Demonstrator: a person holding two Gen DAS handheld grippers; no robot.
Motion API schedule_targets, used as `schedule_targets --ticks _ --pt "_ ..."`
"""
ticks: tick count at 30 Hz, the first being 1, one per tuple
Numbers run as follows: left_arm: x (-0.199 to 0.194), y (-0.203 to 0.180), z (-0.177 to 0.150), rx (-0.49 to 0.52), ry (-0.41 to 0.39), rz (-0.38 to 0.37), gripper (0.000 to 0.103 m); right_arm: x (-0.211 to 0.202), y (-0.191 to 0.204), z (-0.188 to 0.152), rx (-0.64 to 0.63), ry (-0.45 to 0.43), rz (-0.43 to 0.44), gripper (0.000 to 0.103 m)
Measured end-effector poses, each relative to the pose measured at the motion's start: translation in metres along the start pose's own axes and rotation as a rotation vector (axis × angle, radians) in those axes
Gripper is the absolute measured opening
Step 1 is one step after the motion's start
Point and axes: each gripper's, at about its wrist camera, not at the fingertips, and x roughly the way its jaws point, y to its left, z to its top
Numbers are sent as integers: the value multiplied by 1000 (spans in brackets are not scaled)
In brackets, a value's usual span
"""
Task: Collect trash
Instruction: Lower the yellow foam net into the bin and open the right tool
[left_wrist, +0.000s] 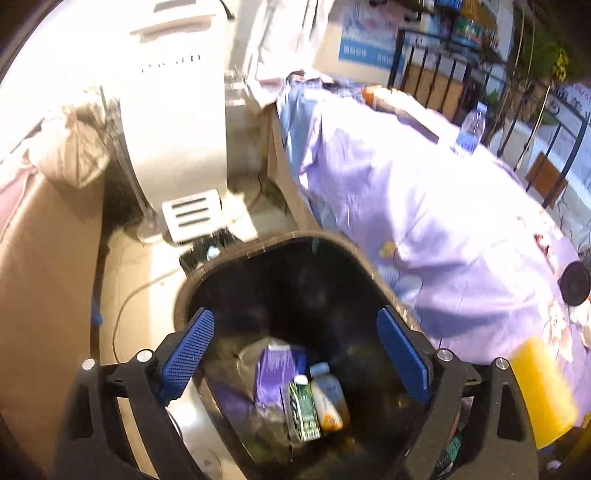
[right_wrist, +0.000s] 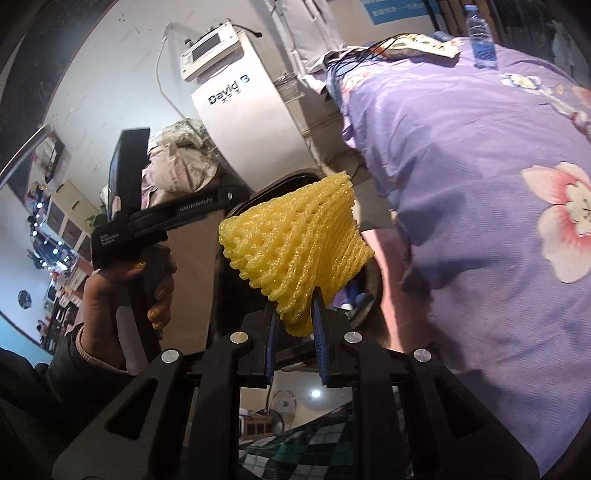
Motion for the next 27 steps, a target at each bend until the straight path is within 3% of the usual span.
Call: schedule_targets --ticks 4,10,17,19,20,21,22,27 --pt "-16 2 9 -27 -78 15 92 37 21 8 -35 80 50 18" --pt "-28 16 29 -83 -114 19 92 82 43 14 -84 168 45 18" --pt "-22 26 27 -104 -111 8 92 114 50 12 -118 237 23 19" --pt "-21 26 27 -101 -112 9 92 122 51 11 -116 257 30 25" --pt "-21 26 28 -100 -114 7 92 125 50 11 -111 260 34 42" --pt "-21 26 28 -100 -117 6 92 126 50 10 -103 258 34 73" --pt "-22 26 28 -101 -119 3 92 125 51 9 -97 241 31 84" --pt "-22 26 29 -101 -120 -5 92 104 55 9 -123 162 68 88"
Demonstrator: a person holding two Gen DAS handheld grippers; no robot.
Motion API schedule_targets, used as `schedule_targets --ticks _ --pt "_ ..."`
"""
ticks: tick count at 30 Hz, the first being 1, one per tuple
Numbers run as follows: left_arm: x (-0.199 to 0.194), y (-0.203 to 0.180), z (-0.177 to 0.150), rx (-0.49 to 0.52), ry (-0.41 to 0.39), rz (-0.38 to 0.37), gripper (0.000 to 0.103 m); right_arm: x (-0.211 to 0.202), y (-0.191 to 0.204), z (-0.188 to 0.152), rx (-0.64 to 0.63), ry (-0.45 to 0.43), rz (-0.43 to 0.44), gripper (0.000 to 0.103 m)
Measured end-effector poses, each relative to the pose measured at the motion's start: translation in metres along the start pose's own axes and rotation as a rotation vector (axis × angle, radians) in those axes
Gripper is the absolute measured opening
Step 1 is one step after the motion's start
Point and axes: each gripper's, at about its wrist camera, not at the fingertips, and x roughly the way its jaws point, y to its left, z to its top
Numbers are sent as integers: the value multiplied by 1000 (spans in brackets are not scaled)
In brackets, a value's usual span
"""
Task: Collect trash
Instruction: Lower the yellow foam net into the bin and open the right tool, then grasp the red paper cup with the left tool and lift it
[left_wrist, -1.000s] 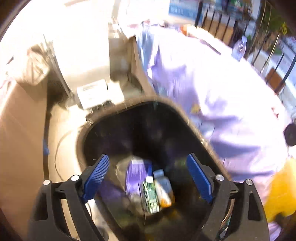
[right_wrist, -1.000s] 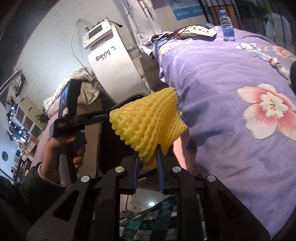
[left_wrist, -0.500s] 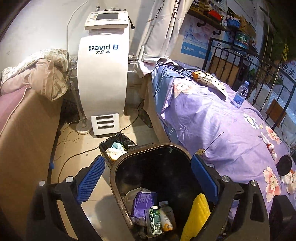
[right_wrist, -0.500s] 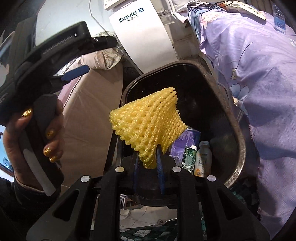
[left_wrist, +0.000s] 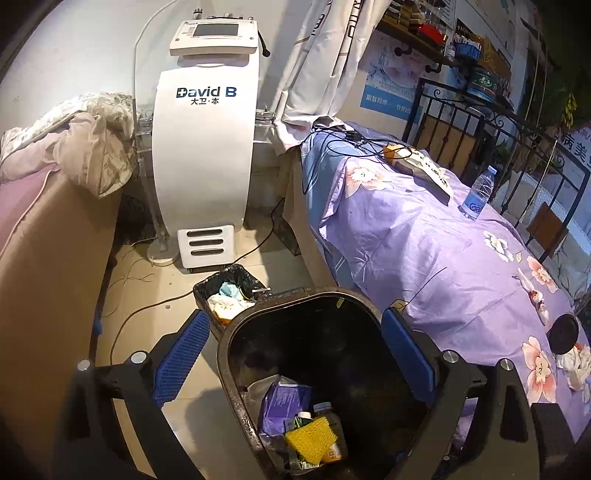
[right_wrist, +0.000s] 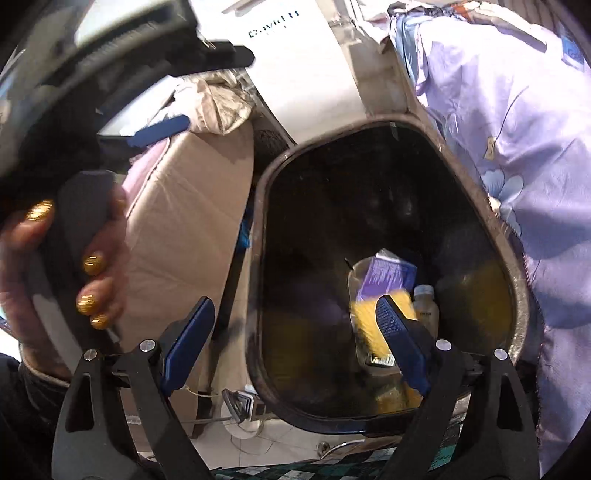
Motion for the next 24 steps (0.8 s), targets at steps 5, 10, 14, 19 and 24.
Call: schedule_targets --ticks 5,10,14,19,24 --pt "1 -11 1 20 11 -28 92 -30 5 -5 -19 -81 -23 88" --pt "3 -33 1 79 22 -66 92 -62 4 -12 -39 -143 -77 88" --pt "3 -54 0 108 30 -112 92 -89 -6 -23 -14 -196 -113 91" --pt "4 -96 -12 198 56 -191 92 -131 -26 -40 51 -272 -151 91" --pt "10 -156 -36 340 133 -328 92 -180 -57 -64 164 -333 -226 91"
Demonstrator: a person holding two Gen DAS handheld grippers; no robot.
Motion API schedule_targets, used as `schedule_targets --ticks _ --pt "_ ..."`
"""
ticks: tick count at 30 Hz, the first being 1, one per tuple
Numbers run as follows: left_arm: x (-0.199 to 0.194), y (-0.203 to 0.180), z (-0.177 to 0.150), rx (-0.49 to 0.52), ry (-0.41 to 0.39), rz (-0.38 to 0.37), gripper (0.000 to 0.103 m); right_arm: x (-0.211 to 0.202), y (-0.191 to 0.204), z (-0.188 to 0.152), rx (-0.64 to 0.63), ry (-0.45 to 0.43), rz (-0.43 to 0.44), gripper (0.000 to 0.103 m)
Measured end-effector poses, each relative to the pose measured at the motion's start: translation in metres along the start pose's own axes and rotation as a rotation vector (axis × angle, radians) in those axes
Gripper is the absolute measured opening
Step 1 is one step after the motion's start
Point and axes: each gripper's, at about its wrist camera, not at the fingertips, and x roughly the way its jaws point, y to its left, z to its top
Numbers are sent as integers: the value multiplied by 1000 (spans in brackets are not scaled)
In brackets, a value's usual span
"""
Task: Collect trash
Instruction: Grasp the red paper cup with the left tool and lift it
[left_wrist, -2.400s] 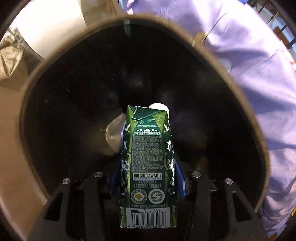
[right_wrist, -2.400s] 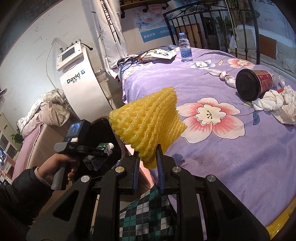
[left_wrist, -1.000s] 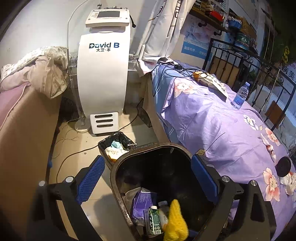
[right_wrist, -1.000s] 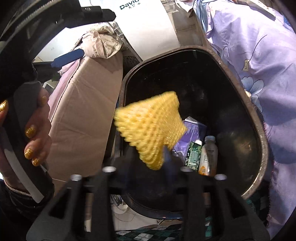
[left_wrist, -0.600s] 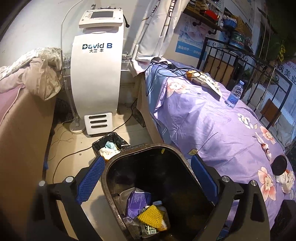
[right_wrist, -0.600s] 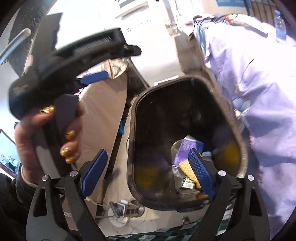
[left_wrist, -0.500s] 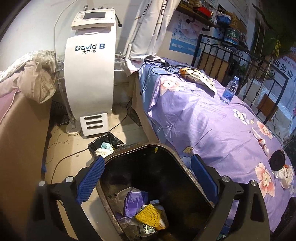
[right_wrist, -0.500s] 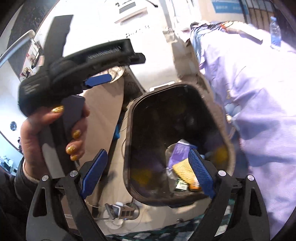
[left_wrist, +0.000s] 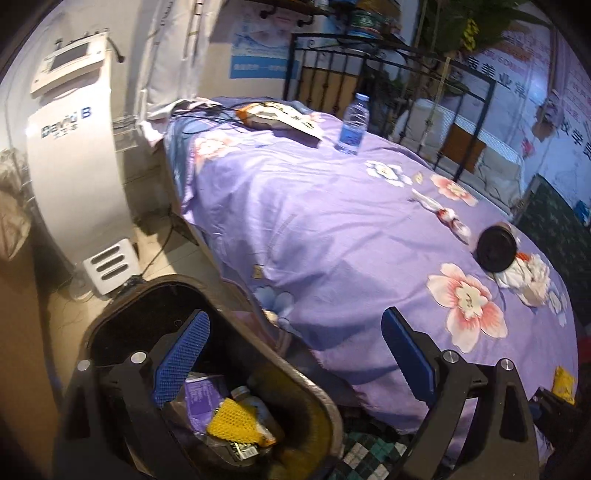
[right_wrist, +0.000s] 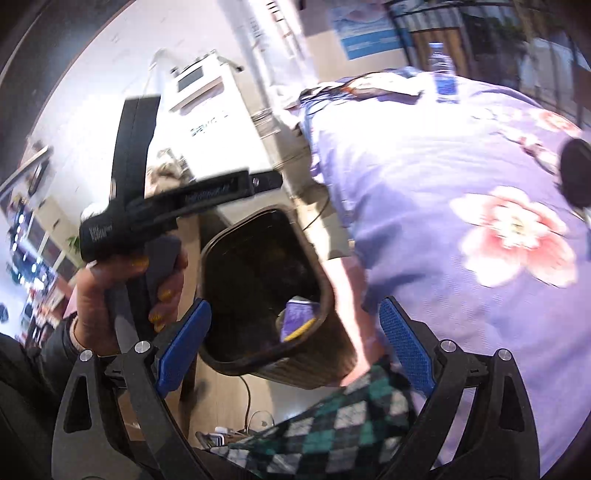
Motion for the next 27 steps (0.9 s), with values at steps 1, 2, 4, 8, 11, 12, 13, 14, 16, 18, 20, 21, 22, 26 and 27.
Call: schedule_targets --ticks 1,2,4,8,11,12,13,14,16,18,20,21,22,26,27 --pt "5 -11 0 24 16 -28 92 -9 -10 0 21 -8 -22 91" --pt "10 -23 -1 50 30 -53 92 -18 -19 0 36 -15 -49 91" --pt "20 -50 0 115 55 -101 92 -38 -40 -3 64 -28 -126 91" --pt "31 -101 3 232 76 -180 92 -76 -80 -6 115 -36 -235 91" --pt "39 -135 9 303 86 -240 92 -105 -109 -10 173 -56 -294 91" --pt "44 -146 12 321 101 -267 92 -116 -120 -11 190 -64 -309 91" --pt "50 -158 15 336 120 -294 92 -123 -127 -11 203 -70 -325 91" --pt "57 -169 20 351 141 -320 92 -131 -135 -12 211 -76 -350 91" --pt "70 -192 29 388 170 -348 92 -145 -147 -15 222 -87 -400 91" --pt "85 -220 41 459 206 -359 92 -154 -161 -16 240 -92 -430 91" --pt "102 -246 53 521 246 -368 92 -161 -173 -17 254 -96 -444 91" --pt "110 -260 61 550 259 -359 92 -164 -176 -18 254 -95 -450 91" --pt "118 -272 69 570 267 -349 91 -166 -180 -18 251 -93 -462 91" --pt "145 -321 97 675 282 -310 88 -174 -194 -16 243 -83 -486 91" --pt "151 -334 101 708 288 -307 88 -176 -198 -16 245 -83 -488 91"
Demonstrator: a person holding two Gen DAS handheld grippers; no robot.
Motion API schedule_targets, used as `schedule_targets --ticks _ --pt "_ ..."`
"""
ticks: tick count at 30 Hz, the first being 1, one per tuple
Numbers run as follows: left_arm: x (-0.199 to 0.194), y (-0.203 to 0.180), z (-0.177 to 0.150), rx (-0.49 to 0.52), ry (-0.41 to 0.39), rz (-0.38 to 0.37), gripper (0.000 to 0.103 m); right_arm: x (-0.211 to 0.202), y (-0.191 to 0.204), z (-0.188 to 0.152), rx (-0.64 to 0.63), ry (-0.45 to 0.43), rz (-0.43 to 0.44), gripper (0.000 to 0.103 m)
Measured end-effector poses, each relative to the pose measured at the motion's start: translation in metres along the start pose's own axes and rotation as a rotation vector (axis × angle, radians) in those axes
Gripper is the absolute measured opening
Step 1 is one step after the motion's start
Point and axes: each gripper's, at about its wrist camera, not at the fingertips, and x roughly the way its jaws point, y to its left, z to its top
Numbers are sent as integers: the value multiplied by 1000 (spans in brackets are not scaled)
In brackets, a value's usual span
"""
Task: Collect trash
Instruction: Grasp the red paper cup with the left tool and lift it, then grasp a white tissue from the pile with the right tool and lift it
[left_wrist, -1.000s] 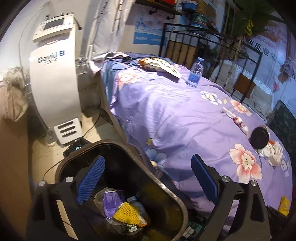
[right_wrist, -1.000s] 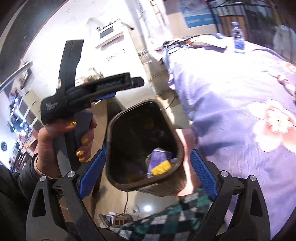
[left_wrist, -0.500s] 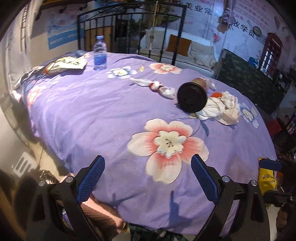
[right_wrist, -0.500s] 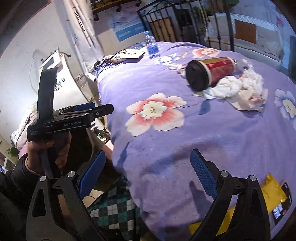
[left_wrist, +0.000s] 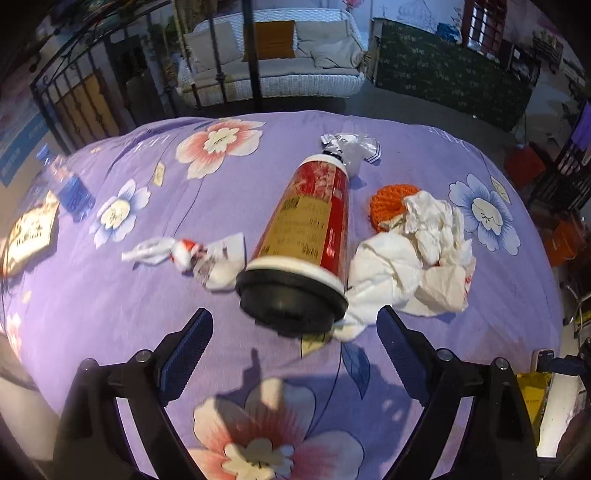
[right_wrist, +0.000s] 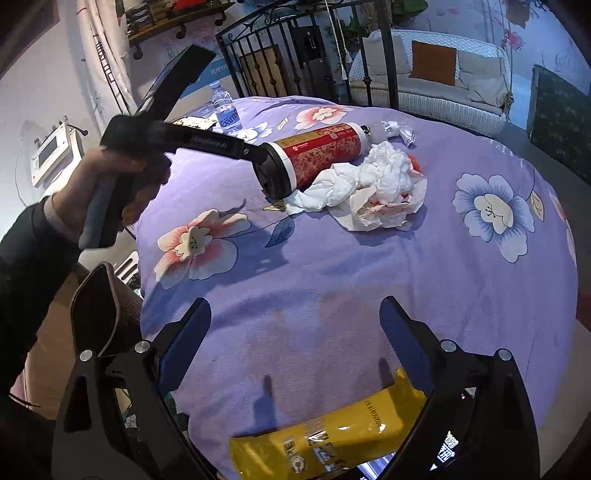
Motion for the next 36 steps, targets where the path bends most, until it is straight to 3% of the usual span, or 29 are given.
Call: schedule_targets --ticks 4,7,13,19,25,28,33,36 --pt "37 -13 37 97 76 77 87 1 -17 4 15 0 -3 91" --pt "66 -21 54 185 142 136 81 1 -28 7 28 0 -7 91" --pt "117 -28 63 253 295 147 78 5 -42 11 40 8 -17 91" --pt "119 -26 57 247 288 147 74 15 -49 15 47 21 -21 91" --pt "66 0 36 120 93 72 74 18 -50 21 46 13 -27 91" --pt "34 17 11 24 1 14 74 21 -48 28 45 4 -25 91" --pt "-17 28 -42 -61 -167 -17 74 35 -45 48 18 -13 -56 91" --pt "-38 35 -70 -130 -220 -45 74 50 -49 63 18 -15 -73 80"
